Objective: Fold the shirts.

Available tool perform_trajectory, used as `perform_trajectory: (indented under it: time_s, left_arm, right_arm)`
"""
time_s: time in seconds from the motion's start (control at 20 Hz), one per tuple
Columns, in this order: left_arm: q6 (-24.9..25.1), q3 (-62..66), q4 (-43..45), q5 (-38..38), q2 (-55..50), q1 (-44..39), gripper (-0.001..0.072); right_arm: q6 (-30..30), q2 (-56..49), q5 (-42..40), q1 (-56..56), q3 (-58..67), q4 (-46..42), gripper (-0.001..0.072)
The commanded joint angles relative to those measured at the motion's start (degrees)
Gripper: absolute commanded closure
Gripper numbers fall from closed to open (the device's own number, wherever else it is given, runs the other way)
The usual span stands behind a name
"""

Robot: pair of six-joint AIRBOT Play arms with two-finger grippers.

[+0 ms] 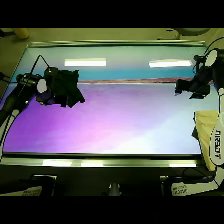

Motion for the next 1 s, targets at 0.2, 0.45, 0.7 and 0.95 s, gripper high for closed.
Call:
perform_trajectory:
  time_s: [0.2, 0.45, 0.7, 0.95]
  left_arm:
    - [0.02, -0.02, 0.02, 0.00, -0.04, -0.04, 0.0024]
    - [0.02, -0.02, 0.02, 0.00, -0.04, -0.04, 0.0024]
    - [0.00, -0.04, 0.02, 0.85, -0.07, -0.04, 0.0024]
    - [-1.31, -0.04, -0.72, 13.29, -0.31, -0.09, 0.0024]
  right_arm:
    - [0.02, -0.02, 0.00, 0.07, 0.07, 0.00, 0.0035]
    - [0.02, -0.02, 0.00, 0.07, 0.07, 0.00, 0.0035]
    - [0.02, -0.02, 0.00, 0.07, 0.07, 0.00, 0.0035]
    - [1.60, -0.02, -3.26, 0.07, 0.07, 0.17, 0.0034]
